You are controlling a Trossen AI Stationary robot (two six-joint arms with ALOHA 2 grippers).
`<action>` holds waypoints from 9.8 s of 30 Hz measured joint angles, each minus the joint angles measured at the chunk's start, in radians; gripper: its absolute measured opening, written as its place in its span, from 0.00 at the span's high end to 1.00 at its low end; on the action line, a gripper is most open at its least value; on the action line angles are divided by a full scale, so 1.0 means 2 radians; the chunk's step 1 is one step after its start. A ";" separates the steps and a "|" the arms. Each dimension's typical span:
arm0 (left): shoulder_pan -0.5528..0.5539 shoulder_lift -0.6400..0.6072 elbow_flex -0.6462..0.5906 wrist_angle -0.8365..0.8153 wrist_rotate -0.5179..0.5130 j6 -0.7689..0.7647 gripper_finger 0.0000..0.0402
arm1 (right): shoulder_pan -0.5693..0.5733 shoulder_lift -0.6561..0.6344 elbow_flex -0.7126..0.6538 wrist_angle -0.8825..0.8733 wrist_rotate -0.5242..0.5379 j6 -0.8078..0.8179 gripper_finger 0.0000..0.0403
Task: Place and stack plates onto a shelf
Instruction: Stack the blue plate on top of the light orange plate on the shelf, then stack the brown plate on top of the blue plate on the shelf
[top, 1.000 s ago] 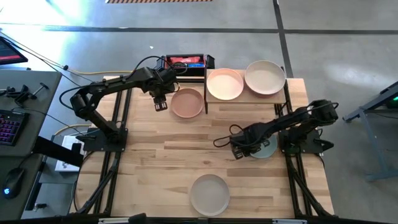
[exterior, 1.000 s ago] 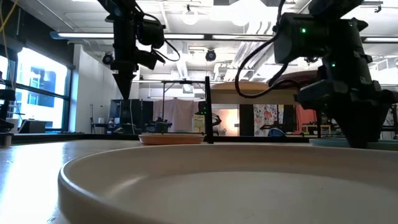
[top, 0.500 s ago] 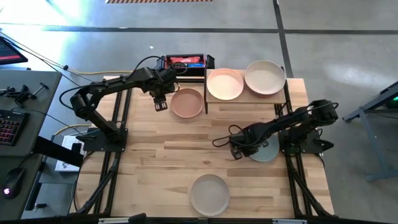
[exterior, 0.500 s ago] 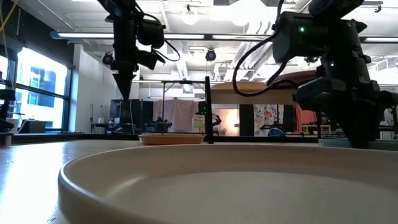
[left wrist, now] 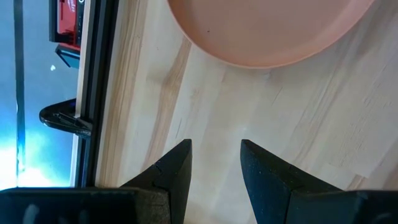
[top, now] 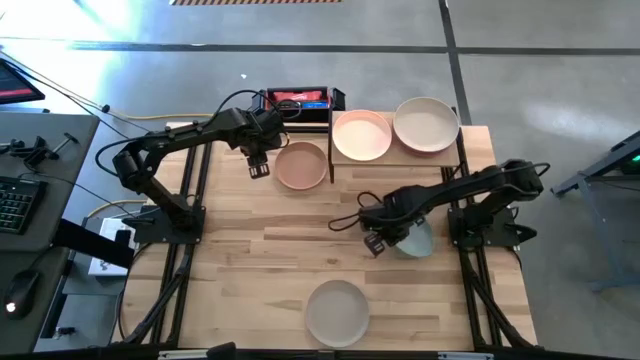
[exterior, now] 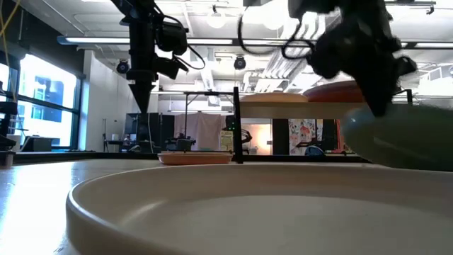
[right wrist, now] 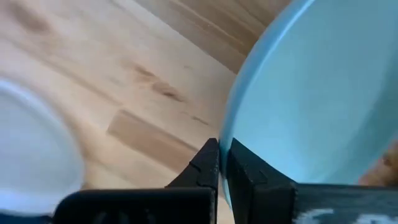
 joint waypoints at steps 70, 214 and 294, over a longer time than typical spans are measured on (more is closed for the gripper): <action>0.000 0.000 0.000 0.022 0.017 -0.013 0.69 | -0.253 0.137 0.385 -0.196 0.156 -0.775 1.00; -0.103 -0.141 -0.128 0.559 0.040 0.394 1.00 | -0.194 0.137 0.587 -0.225 0.570 -0.322 0.82; -0.144 0.002 -0.008 0.389 -0.028 0.432 0.98 | -0.327 0.181 0.598 -0.227 0.166 -0.266 0.98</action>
